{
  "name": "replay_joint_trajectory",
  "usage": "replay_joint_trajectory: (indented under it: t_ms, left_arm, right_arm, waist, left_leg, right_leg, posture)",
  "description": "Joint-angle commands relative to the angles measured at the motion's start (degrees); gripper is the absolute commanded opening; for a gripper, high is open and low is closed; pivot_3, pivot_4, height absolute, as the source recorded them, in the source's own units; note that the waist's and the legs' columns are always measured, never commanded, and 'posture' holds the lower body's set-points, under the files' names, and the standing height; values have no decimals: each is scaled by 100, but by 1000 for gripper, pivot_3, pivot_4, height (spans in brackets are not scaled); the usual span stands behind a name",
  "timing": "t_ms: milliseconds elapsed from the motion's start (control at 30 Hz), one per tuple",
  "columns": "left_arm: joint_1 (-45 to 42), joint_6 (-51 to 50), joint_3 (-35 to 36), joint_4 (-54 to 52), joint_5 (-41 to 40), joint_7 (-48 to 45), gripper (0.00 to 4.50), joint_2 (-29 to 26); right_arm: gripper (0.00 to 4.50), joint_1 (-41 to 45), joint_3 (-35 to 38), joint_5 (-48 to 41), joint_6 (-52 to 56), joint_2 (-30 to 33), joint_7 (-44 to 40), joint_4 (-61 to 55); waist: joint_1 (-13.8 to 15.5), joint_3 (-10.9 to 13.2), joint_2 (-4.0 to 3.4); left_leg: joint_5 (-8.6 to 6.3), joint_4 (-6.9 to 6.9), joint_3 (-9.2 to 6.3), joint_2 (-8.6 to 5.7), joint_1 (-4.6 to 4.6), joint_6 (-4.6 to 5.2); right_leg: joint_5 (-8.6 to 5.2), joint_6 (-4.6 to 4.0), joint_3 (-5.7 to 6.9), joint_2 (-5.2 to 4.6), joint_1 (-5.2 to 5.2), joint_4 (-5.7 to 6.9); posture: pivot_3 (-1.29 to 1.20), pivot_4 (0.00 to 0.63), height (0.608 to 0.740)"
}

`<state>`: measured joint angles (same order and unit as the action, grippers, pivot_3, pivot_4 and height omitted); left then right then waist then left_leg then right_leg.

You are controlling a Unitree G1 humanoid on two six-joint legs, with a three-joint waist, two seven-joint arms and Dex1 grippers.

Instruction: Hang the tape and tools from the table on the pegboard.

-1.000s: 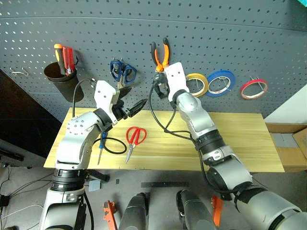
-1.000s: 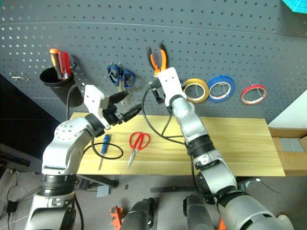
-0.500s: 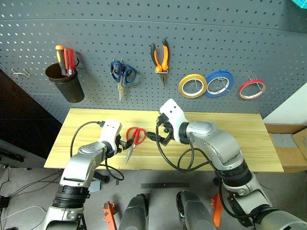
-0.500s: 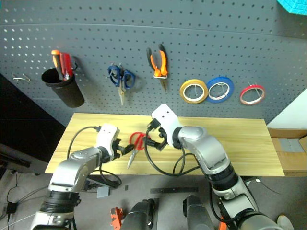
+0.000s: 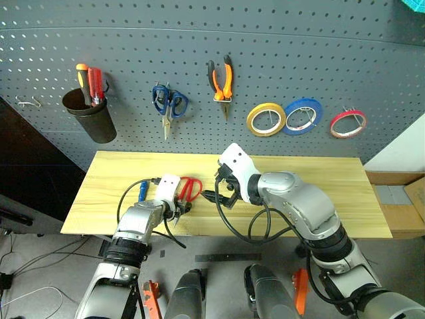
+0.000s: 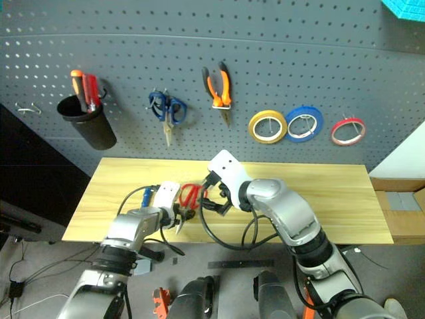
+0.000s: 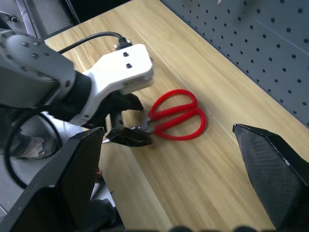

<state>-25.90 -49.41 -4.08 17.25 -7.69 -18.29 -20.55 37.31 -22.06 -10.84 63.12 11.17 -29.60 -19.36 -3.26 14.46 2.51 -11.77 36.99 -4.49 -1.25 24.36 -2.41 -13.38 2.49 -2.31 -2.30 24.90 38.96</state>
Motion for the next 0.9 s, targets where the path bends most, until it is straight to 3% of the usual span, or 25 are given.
replay_joint_trajectory:
  t_ms: [33, 200, 233, 500, 633, 900]
  left_arm:
    - [9, 120, 132, 139, 31, 13, 2892, 33]
    - [55, 359, 143, 163, 62, -59, 1159, 17]
    - [67, 429, 138, 146, 68, -82, 1081, 10]
    - [376, 895, 356, -527, -37, -199, 1081, -68]
    - [850, 1708, 872, -1740, -143, 4, 1081, -19]
    - [1734, 2684, 966, -3334, 81, -102, 1081, -302]
  right_arm:
    - [4500, 57, 2, -66, -14, 28, 49, -291]
    - [4500, 45, 19, -97, 10, 121, 31, -330]
    - [4500, 38, 28, -105, 10, 154, 20, -337]
    - [4500, 33, 300, -263, -57, 550, -85, -616]
    - [4500, -93, 561, -325, -460, 827, -152, -1028]
    - [4500, -306, 619, -488, -1517, 1164, -570, -1294]
  waist:
    - [-2, 0, 0]
    - [-2, 0, 0]
    - [-2, 0, 0]
    - [-3, 0, 0]
    - [-1, 1, 0]
    - [-19, 1, -1]
  left_leg:
    - [0, 0, 0, 0, 0, 0]
    - [0, 0, -1, 0, 0, 0]
    - [0, 0, 0, 0, 0, 0]
    - [0, -2, -1, 1, 1, 0]
    - [0, -3, -6, 3, 5, 0]
    - [-2, -9, 3, 3, 3, 2]
  right_leg:
    - [0, 0, 1, 0, 0, 0]
    - [0, 0, 1, -1, 0, 0]
    - [0, 0, 0, -1, 0, -1]
    - [0, 0, 0, -2, 1, -4]
    - [0, 0, 0, -5, 2, -9]
    - [-1, 1, -3, -7, -2, -24]
  posture:
    - [-64, 213, 740]
    - [-67, 211, 740]
    - [-67, 211, 740]
    - [-67, 212, 740]
    - [-71, 215, 740]
    - [-65, 219, 740]
